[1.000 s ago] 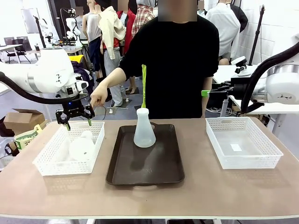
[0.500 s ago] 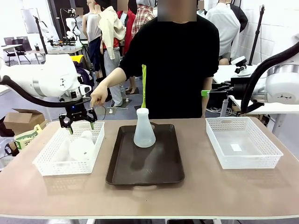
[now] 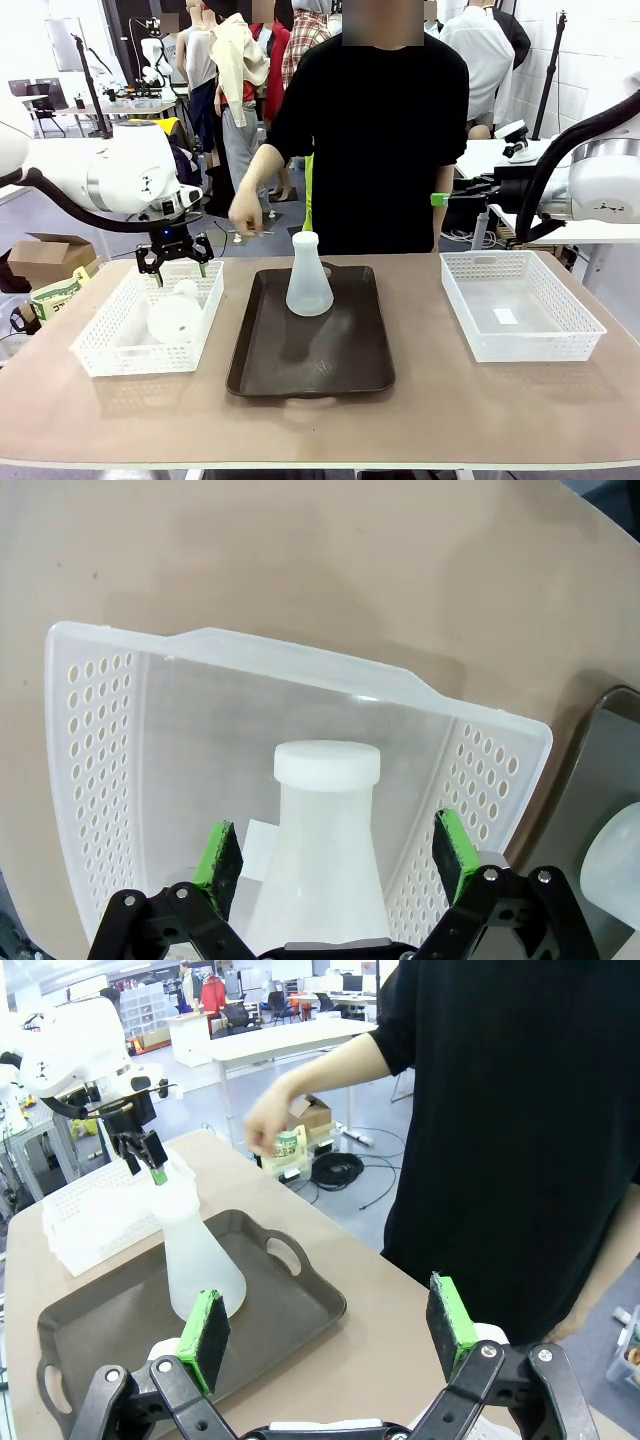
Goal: Prepare the laboratory tools.
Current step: Pick up the Big flask that the person points to.
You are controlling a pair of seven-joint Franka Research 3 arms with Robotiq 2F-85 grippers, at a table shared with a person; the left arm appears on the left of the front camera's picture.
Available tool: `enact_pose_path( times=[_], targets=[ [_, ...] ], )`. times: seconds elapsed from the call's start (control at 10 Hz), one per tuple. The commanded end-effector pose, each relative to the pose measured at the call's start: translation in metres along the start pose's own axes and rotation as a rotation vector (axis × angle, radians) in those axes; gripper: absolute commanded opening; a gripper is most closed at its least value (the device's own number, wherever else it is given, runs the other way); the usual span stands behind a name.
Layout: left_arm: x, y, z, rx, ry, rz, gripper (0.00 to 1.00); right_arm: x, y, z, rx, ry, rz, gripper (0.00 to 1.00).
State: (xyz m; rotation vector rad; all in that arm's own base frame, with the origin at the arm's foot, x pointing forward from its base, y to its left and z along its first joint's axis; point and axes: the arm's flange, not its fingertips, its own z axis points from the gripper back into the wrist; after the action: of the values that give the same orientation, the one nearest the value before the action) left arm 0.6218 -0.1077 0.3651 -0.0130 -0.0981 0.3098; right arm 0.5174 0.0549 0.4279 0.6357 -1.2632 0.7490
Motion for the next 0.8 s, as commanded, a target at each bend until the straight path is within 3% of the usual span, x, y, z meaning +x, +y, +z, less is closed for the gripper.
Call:
enact_pose_path(
  times=[0.0, 0.5, 0.7],
  targets=[
    [-0.001, 0.003, -0.008, -0.007, -0.001, 0.0, 1.0, 0.001, 0.0, 0.0, 0.001, 0.012, -0.009, 1.0],
    [-0.007, 0.012, -0.023, -0.074, -0.061, 0.004, 1.0, 0.001, 0.0, 0.0, 0.001, 0.012, -0.009, 1.0],
    [-0.006, 0.012, -0.03, -0.064, -0.042, 0.01, 1.0, 0.001, 0.0, 0.0, 0.001, 0.012, -0.009, 1.0]
  ],
)
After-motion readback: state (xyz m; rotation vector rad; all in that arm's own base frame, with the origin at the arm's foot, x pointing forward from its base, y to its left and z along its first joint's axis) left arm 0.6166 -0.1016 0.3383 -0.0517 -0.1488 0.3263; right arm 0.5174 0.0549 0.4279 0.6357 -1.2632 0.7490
